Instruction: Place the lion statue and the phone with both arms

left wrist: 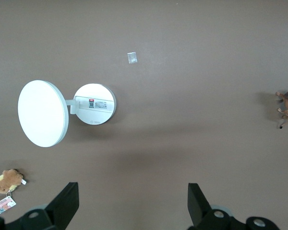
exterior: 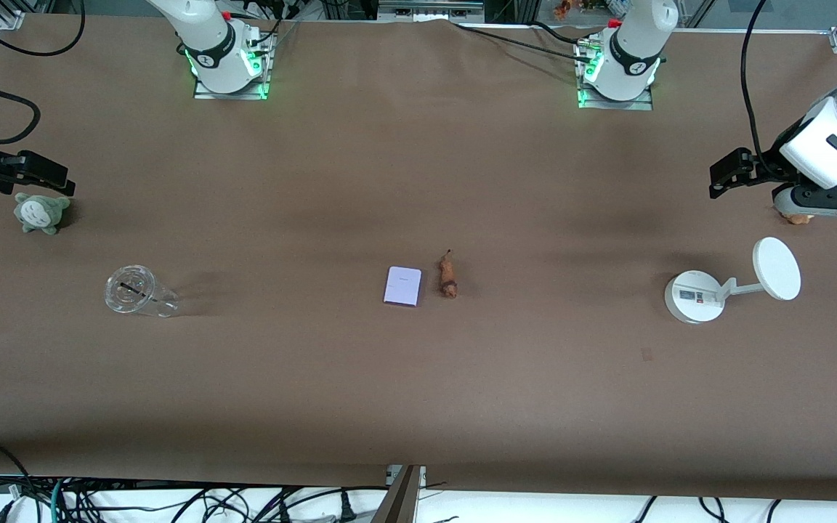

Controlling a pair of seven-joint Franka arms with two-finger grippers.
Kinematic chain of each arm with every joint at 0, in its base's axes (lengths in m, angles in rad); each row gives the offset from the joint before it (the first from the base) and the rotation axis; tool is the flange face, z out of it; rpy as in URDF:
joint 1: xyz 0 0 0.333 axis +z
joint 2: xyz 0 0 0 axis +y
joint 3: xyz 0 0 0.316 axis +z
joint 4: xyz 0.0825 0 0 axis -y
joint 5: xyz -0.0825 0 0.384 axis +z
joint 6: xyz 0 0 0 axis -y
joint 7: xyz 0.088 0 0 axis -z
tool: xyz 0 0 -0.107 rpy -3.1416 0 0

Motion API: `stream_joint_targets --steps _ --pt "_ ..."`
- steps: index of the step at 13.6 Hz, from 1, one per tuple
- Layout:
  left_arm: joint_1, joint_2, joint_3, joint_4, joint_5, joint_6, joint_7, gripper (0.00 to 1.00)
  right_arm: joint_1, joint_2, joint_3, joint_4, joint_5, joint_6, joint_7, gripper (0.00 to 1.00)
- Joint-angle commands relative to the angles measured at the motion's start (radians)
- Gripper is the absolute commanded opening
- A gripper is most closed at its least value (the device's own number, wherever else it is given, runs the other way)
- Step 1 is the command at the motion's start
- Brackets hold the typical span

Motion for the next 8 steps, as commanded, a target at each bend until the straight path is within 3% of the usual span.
stream_joint_targets --steps 1,8 --pt "0.005 -0.017 -0.005 0.001 -0.008 -0.015 0.020 1.00 -0.007 0.012 0.001 0.027 0.000 -0.007 -0.011 1.00" --pt "0.005 0.008 -0.005 0.018 -0.009 -0.027 0.014 1.00 -0.007 0.012 0.000 0.027 0.000 -0.007 -0.011 1.00"
